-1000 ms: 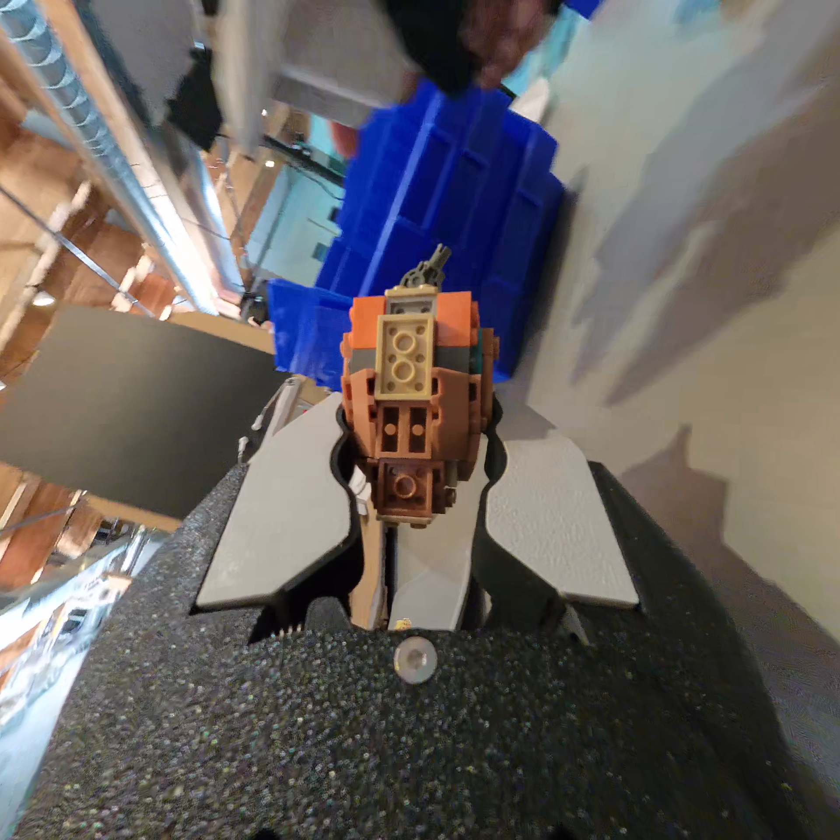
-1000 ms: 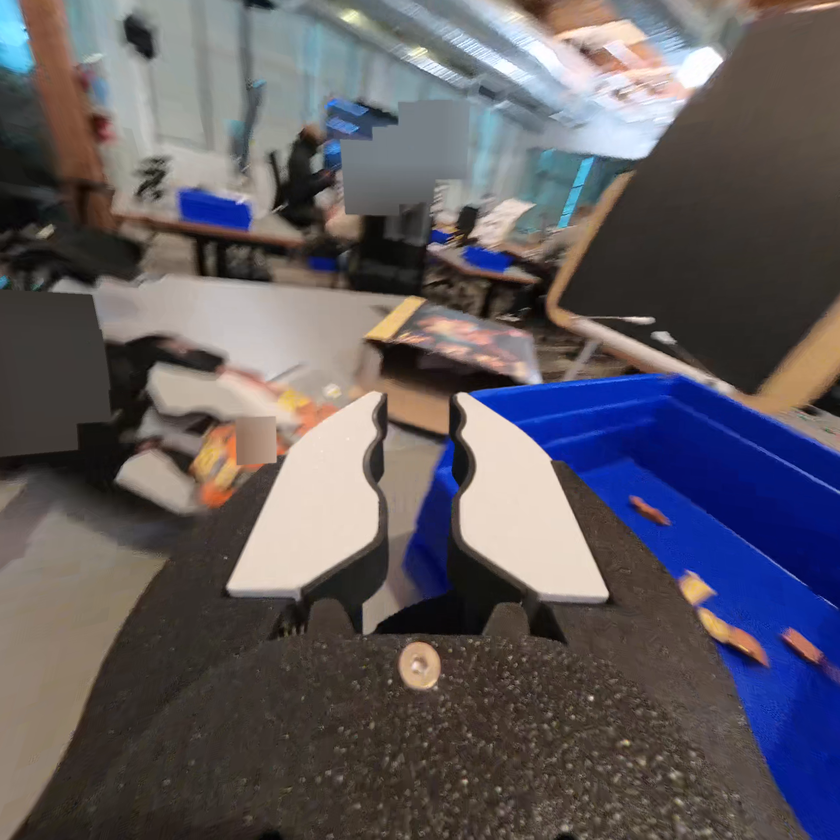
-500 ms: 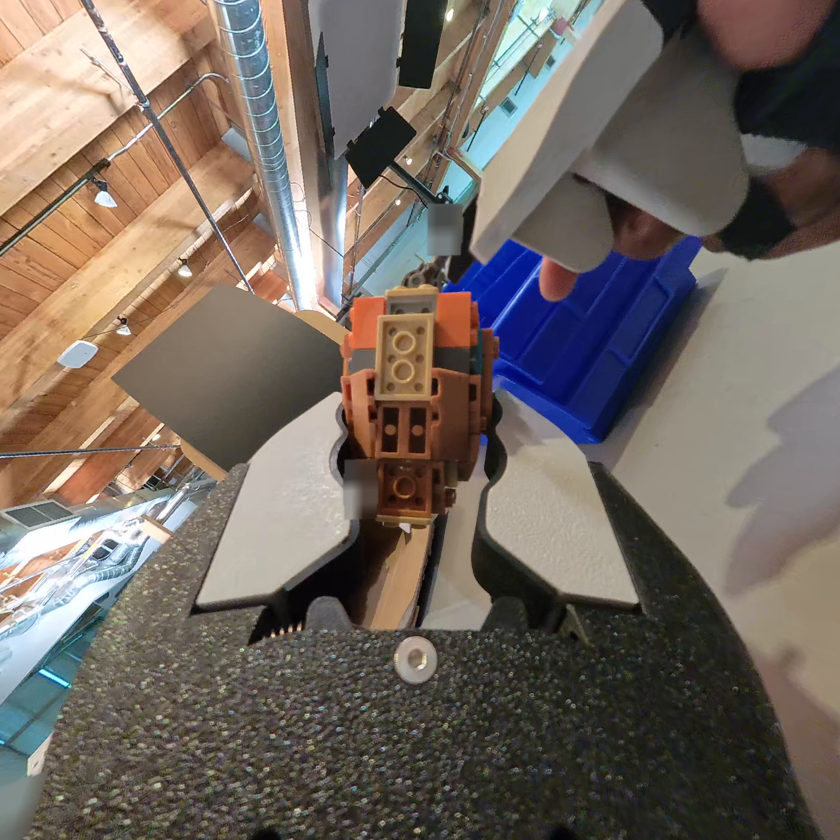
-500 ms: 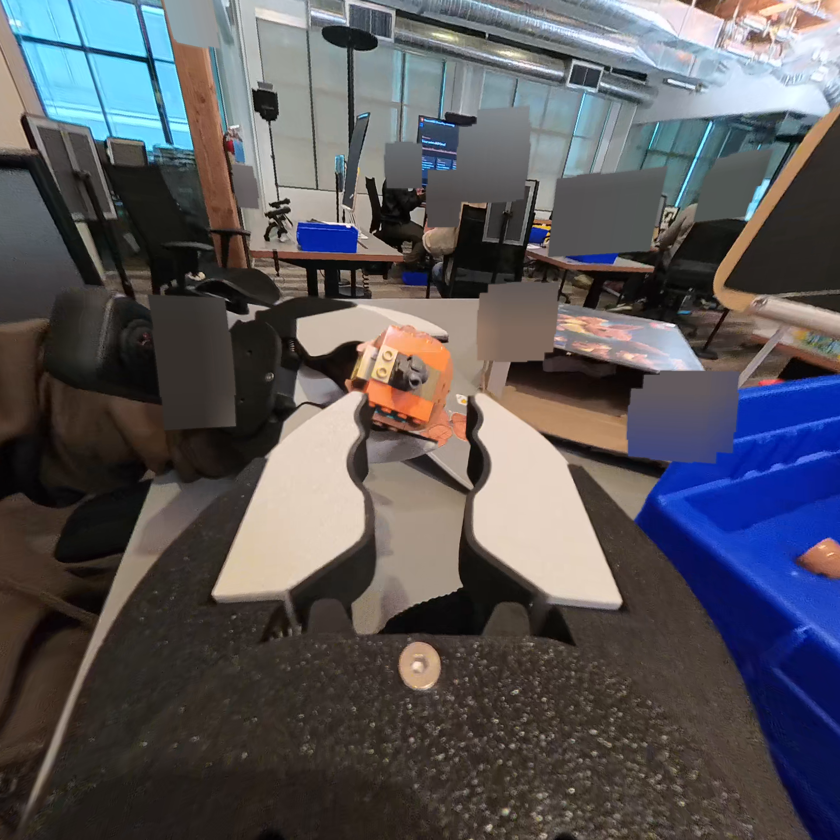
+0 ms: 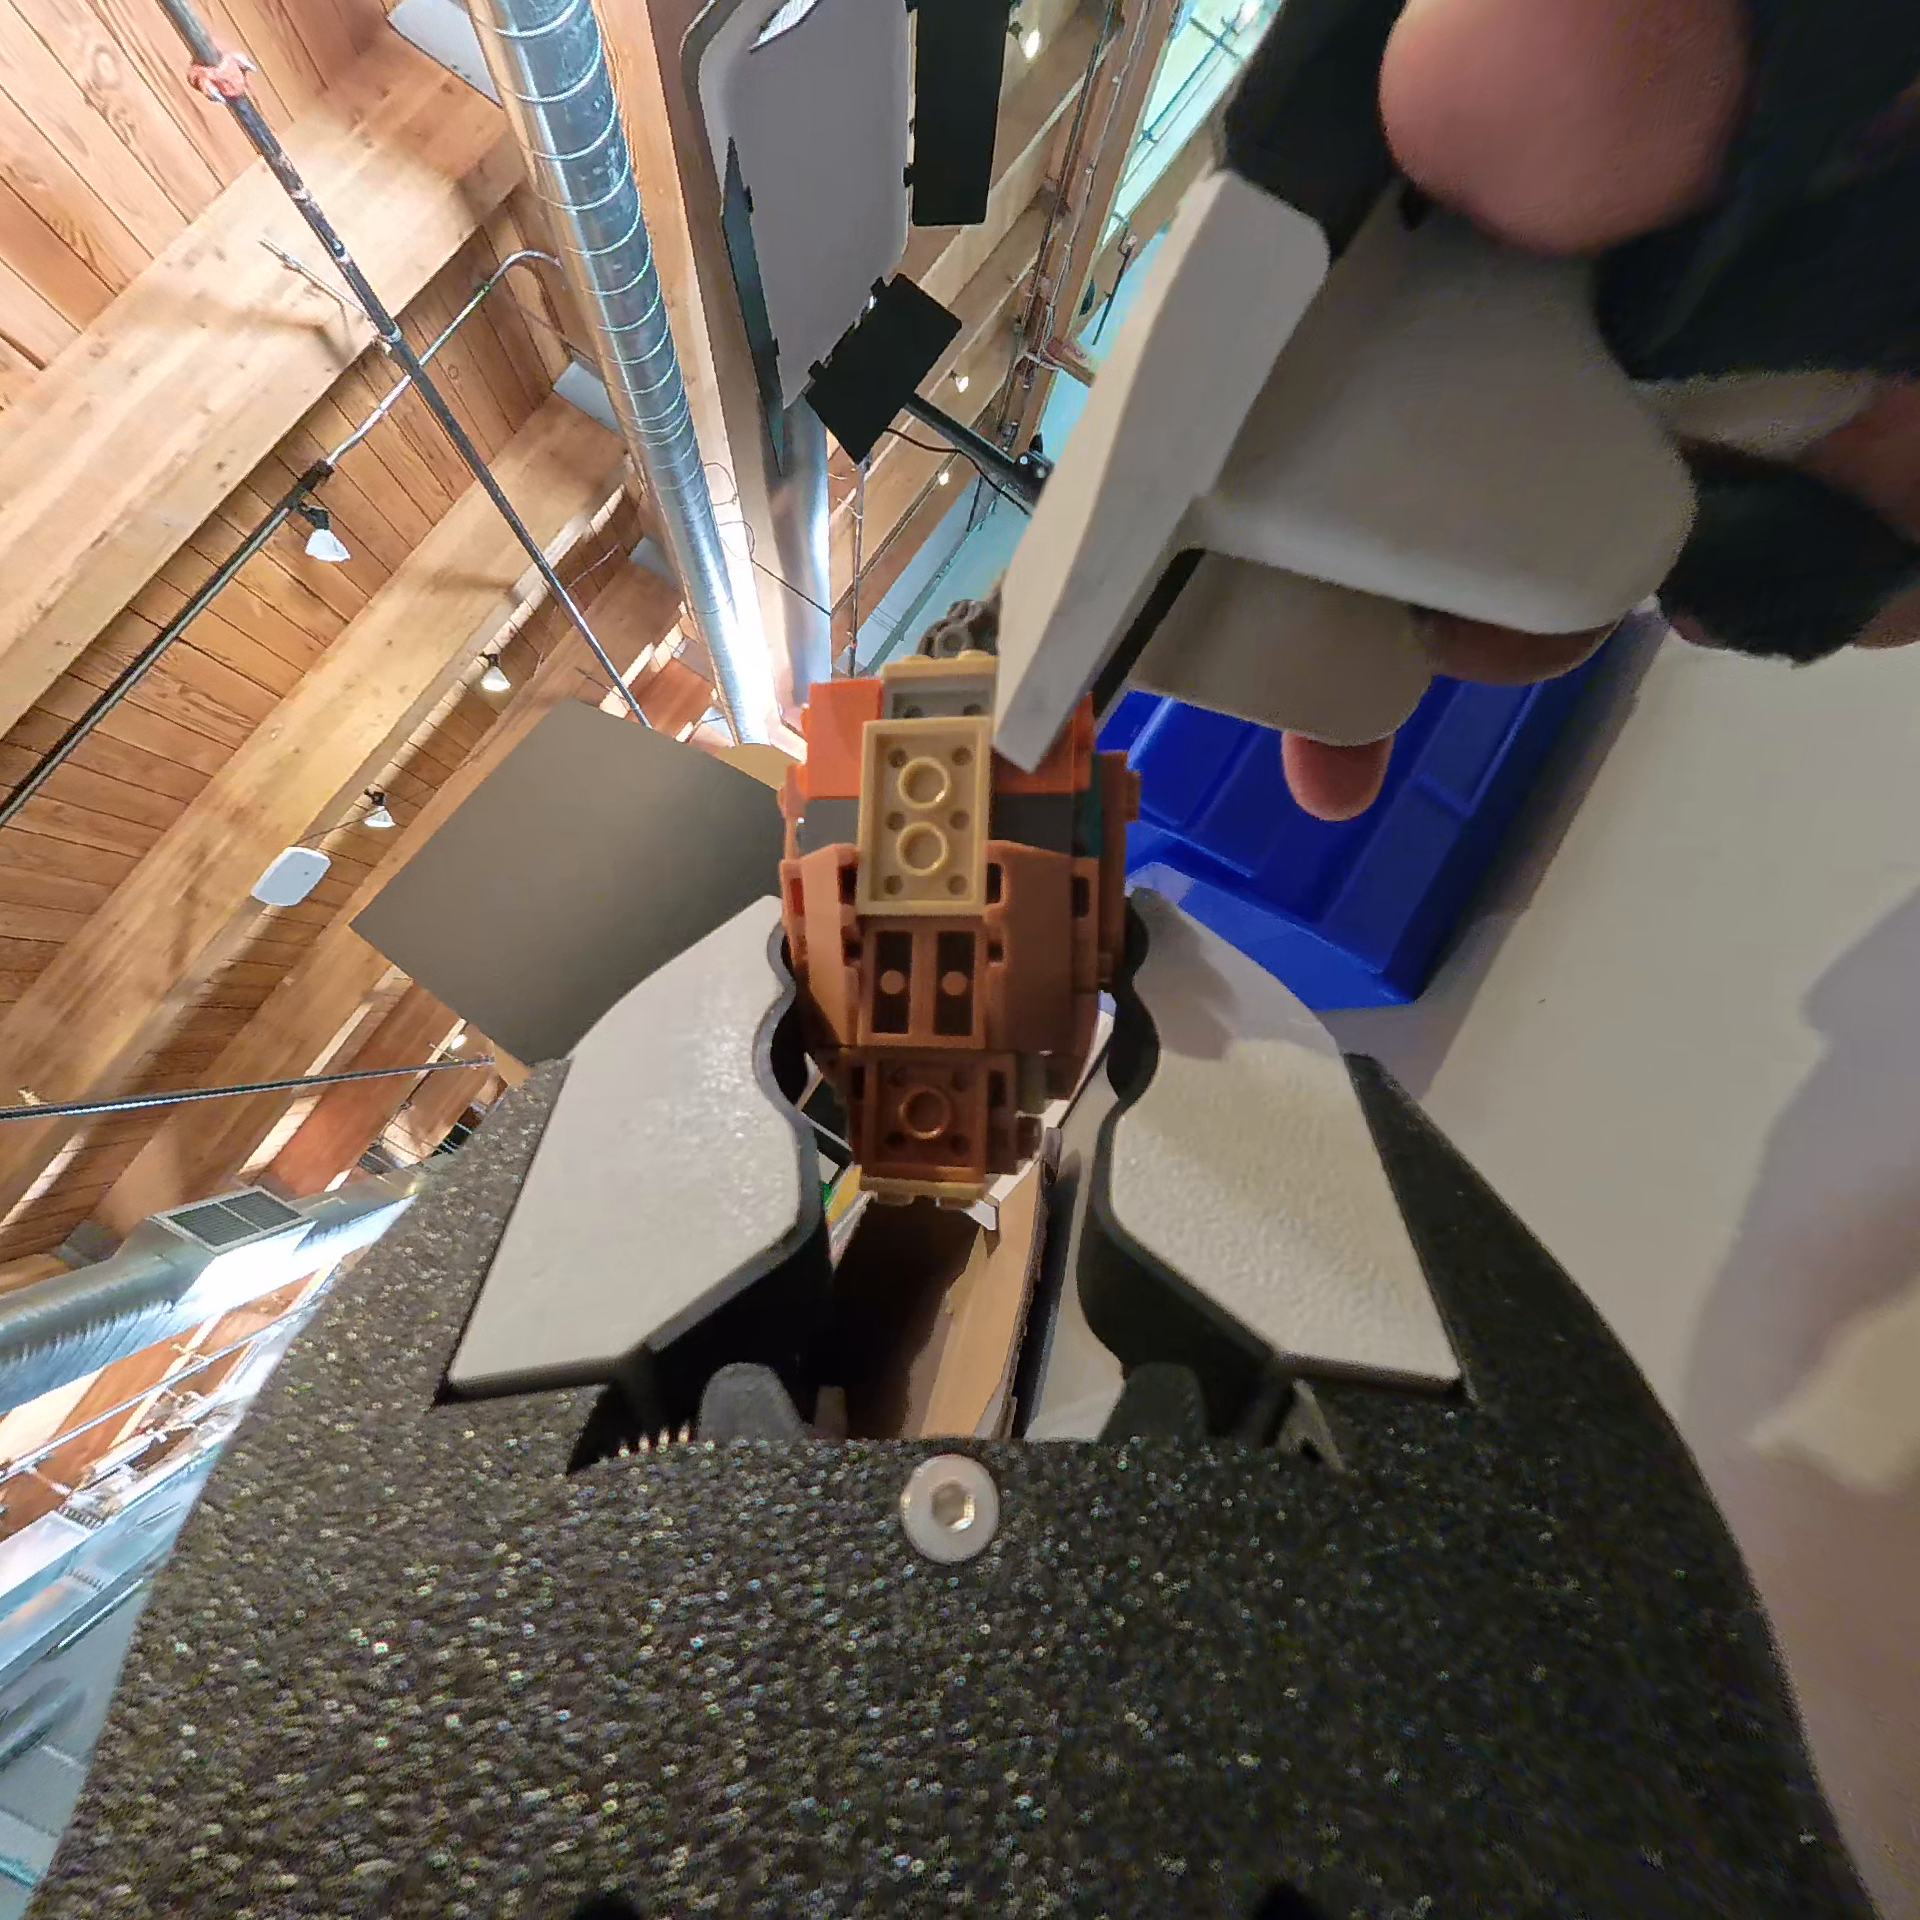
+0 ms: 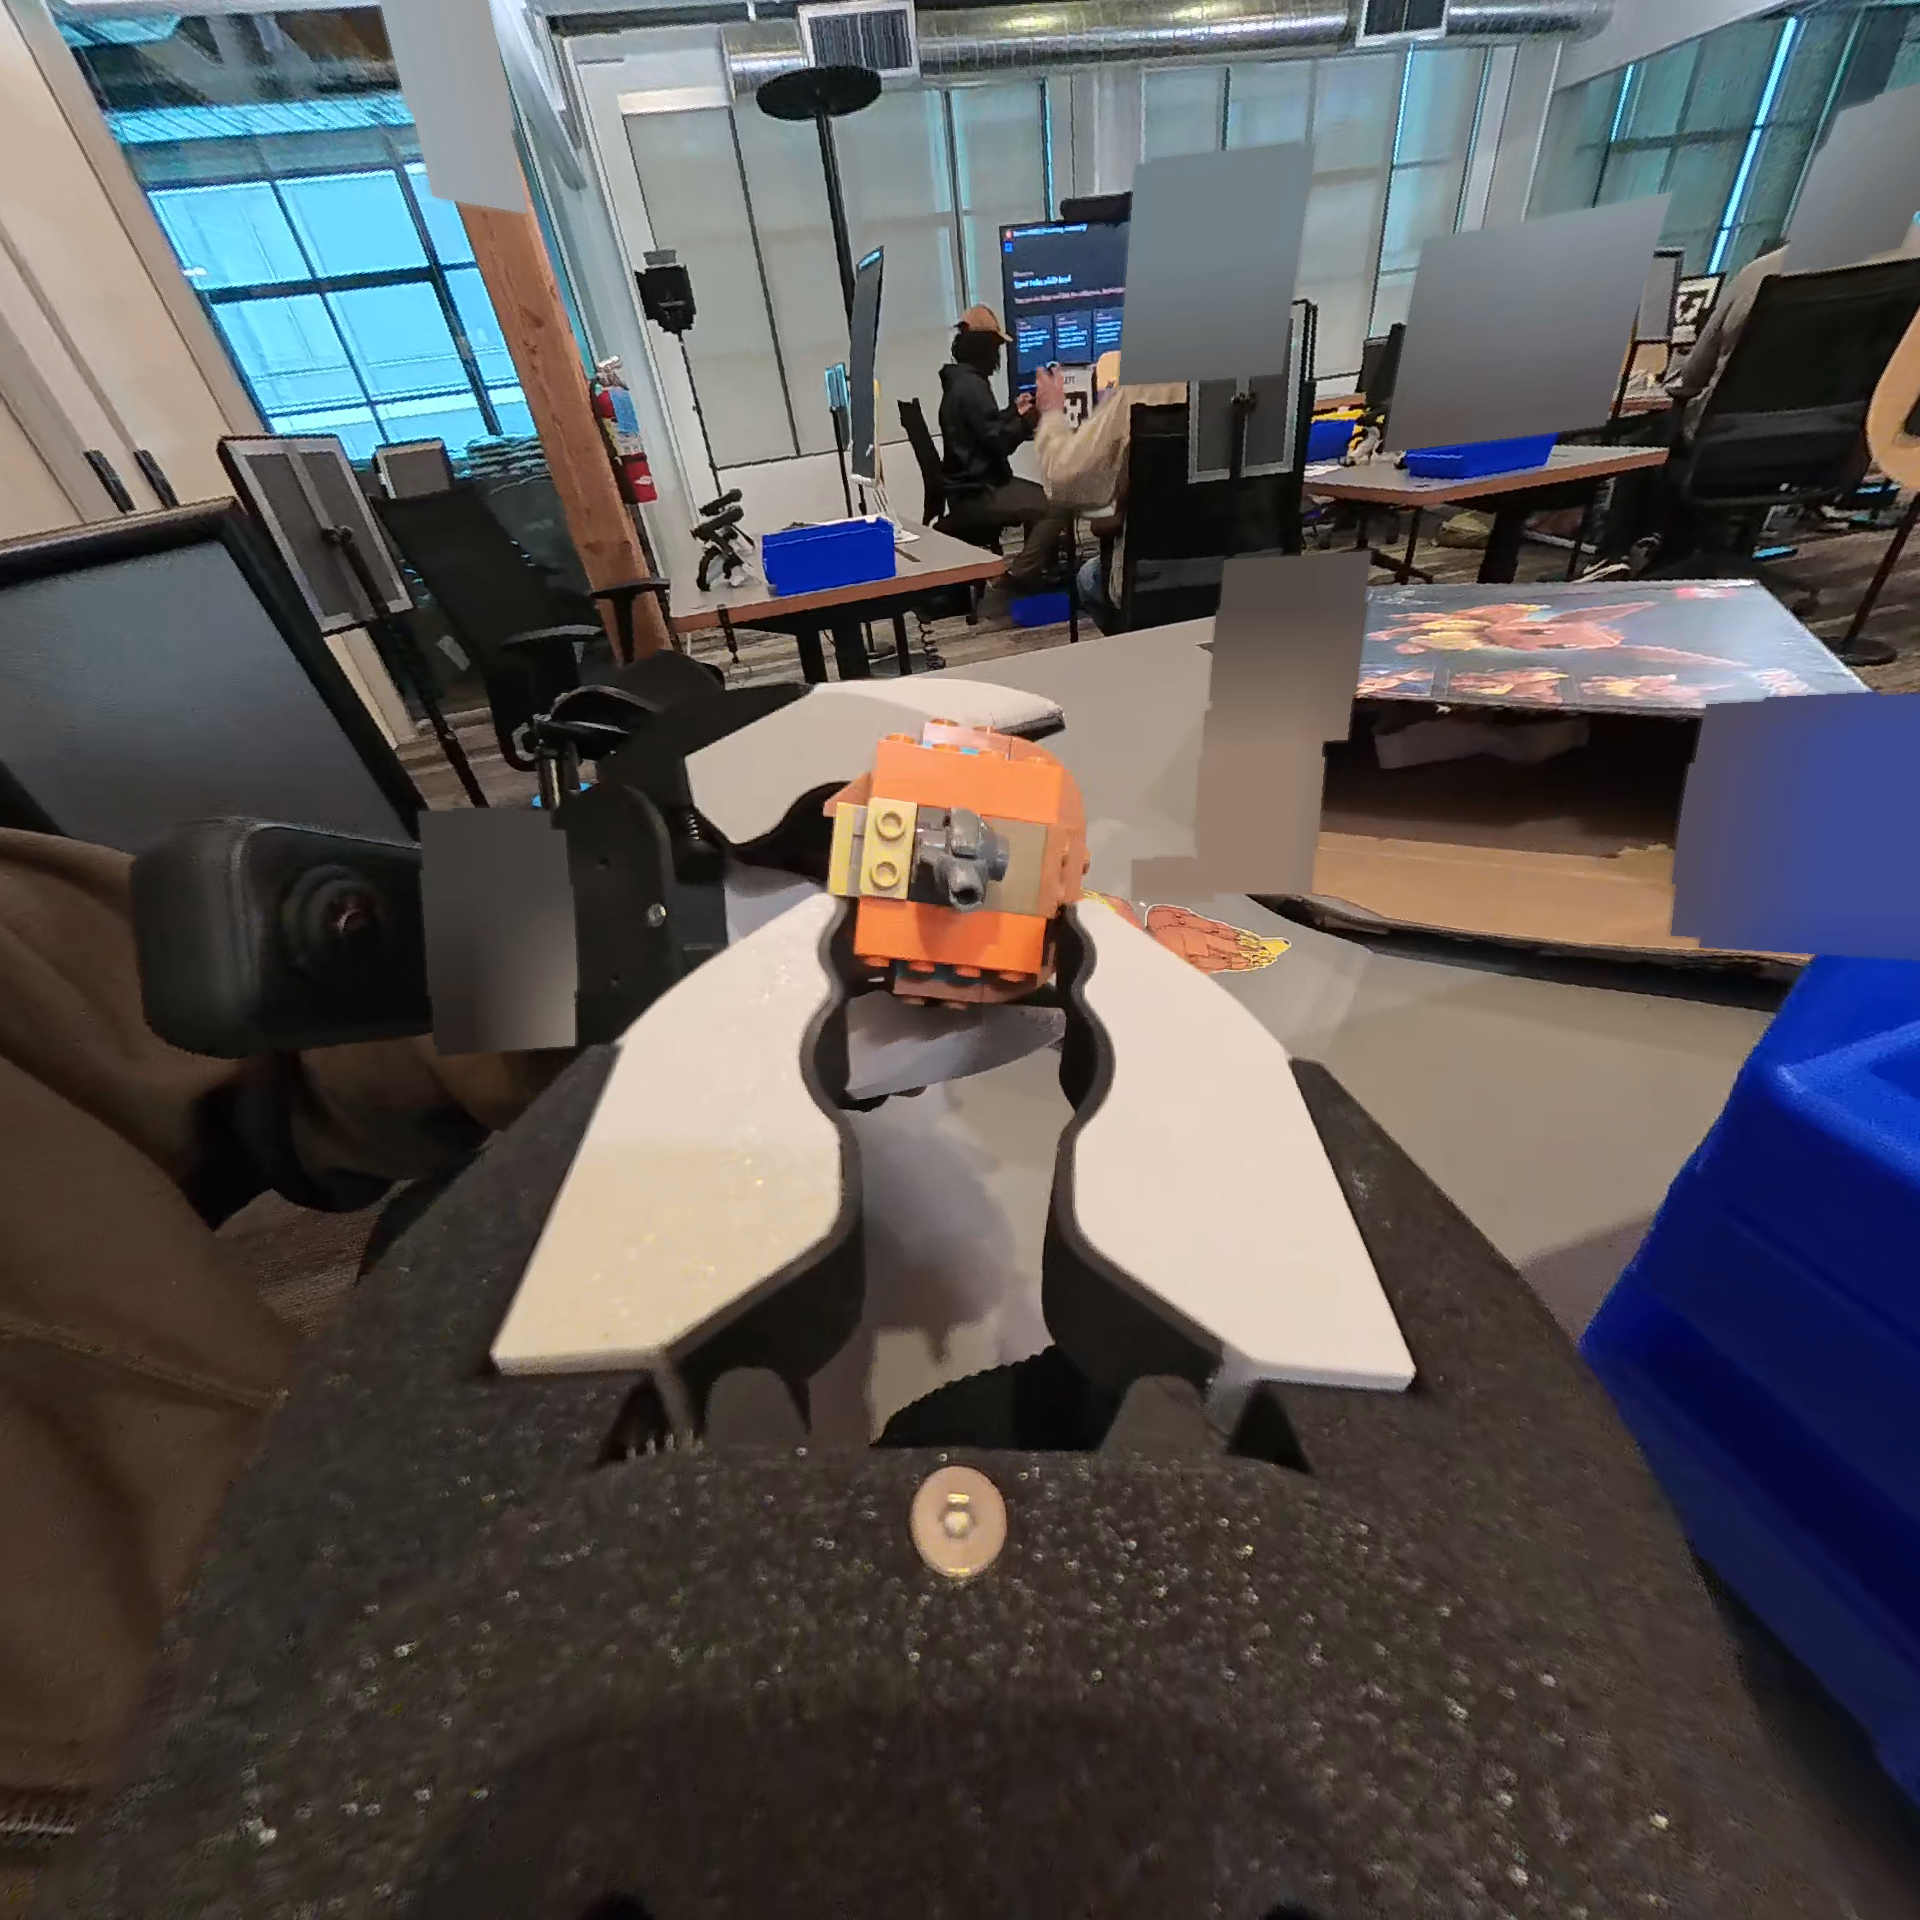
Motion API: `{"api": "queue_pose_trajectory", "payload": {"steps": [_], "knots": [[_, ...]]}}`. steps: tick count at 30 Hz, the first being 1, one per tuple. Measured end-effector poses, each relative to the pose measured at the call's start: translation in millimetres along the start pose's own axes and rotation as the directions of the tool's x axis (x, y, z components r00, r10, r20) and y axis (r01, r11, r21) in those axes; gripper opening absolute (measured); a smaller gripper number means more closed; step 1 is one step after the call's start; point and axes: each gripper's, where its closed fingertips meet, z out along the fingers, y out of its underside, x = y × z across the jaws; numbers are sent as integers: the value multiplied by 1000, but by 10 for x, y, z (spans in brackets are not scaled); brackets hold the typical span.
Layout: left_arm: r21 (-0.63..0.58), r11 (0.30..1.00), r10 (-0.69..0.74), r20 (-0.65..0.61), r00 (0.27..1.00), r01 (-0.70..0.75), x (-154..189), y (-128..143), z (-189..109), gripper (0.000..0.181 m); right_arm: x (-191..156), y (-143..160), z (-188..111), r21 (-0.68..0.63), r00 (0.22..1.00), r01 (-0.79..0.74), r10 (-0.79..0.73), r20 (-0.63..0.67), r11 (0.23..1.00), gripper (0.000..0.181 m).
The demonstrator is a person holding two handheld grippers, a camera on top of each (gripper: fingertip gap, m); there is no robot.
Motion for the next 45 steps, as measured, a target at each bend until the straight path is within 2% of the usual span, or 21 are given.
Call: {"api": "queue_pose_trajectory", "payload": {"steps": [10, 19, 23, 30, 37, 39, 42, 45], "knots": [[-26, 995, -95, -133, 987, 93, 148, 70, 29, 56, 65, 117, -25, -58, 999, -13, 16, 46, 998, 38], [-33, 994, -112, -184, 977, 107, 222, 94, 30, 56, 90, 181, -43, -80, 995, -37, 44, 90, 996, 38], [-23, 992, -129, -209, 969, 127, 243, 90, 24, 56, 95, 191, -48, -75, 986, -103, 112, 127, 992, 38], [-39, 981, -192, -256, 947, 188, 295, 101, 28, 56, 133, 210, -56, -80, 927, -302, 312, 207, 950, 38], [-78, 963, -269, -289, 919, 258, 327, 140, 40, 56, 166, 220, -45, -90, 900, -372, 382, 210, 924, 37], [-109, 948, -318, -302, 898, 299, 345, 181, 53, 56, 196, 226, -30, -97, 887, -406, 417, 196, 909, 37], [-145, 887, -461, -337, 821, 439, 345, 201, 66, 56, 221, 187, -17, -75, 861, -463, 468, 199, 883, 38], [-167, 841, -538, -364, 761, 515, 351, 197, 64, 56, 249, 121, -39, -34, 854, -481, 477, 206, 876, 37]]}}
